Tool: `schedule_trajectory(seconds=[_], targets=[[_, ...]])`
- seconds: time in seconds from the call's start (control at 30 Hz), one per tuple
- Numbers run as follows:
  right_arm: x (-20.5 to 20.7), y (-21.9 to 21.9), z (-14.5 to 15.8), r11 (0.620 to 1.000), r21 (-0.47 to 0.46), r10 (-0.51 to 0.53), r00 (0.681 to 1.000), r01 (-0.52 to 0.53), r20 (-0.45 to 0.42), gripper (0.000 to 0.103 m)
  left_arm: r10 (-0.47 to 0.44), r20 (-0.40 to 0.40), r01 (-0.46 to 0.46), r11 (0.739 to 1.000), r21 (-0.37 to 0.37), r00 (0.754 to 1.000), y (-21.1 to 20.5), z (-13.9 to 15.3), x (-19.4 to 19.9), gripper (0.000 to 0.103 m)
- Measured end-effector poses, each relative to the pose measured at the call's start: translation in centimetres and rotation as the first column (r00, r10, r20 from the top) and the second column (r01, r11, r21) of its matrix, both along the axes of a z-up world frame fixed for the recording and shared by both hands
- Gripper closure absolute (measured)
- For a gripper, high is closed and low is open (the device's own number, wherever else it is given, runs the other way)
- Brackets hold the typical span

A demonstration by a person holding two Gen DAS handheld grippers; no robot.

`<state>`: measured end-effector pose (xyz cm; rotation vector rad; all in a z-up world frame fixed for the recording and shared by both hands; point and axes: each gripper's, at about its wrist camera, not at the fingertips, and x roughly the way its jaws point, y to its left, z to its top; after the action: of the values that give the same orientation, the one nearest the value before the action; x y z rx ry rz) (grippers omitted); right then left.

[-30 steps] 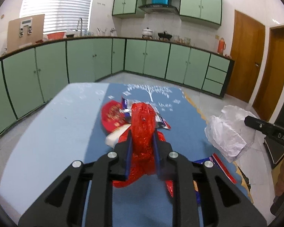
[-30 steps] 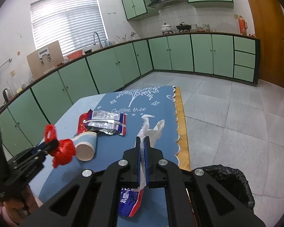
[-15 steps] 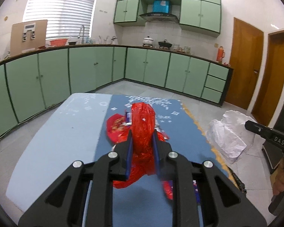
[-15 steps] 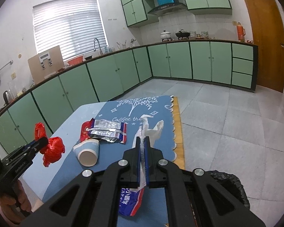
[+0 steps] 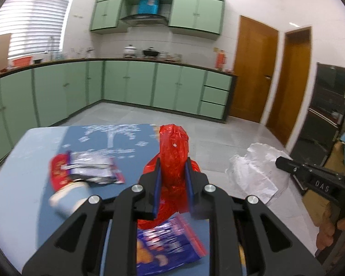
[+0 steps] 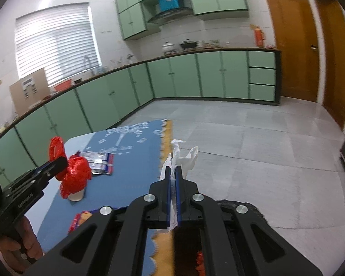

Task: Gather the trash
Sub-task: 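Carry the red bag and white tissue to the bin and open both grippers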

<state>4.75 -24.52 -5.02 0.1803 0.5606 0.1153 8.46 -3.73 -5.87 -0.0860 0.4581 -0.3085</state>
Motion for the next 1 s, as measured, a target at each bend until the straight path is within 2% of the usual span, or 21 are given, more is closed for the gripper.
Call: schedule_trajectory(seconds=[0.27,0.57,0.67,0.87,1.0], targets=[[-1.3,-5.2,-1.5,0.993,-0.012,-0.122,0.992,0.122,-0.037,0.099,-0.164,-0.018,0.164,0.986,0.000,0.986,-7.4,-1.9,1.7,0.086],[-2.1,-8.7,-4.3,0.980,-0.009,-0.197,0.975,0.197,-0.107,0.099,-0.276,-0.116,0.280,0.960,0.019,0.954,-13.7,-6.5,3.1,0.086],[-2.4,-9.4,-5.0,0.977,-0.005,-0.211,0.970,0.212,-0.125,0.099,-0.303,-0.141,0.309,0.951,0.024,0.943,-14.6,-7.3,3.4,0.084],[-2.1,-9.9,-6.0,0.977,0.004,-0.212,0.965,0.215,-0.153,0.099,-0.280,-0.149,0.287,0.957,0.029,0.948,-14.0,-7.4,4.0,0.066],[-1.8,-9.7,-6.4,0.978,0.012,-0.206,0.965,0.210,-0.162,0.094,-0.257,-0.145,0.263,0.964,0.028,0.956,-13.2,-7.1,4.1,0.063]])
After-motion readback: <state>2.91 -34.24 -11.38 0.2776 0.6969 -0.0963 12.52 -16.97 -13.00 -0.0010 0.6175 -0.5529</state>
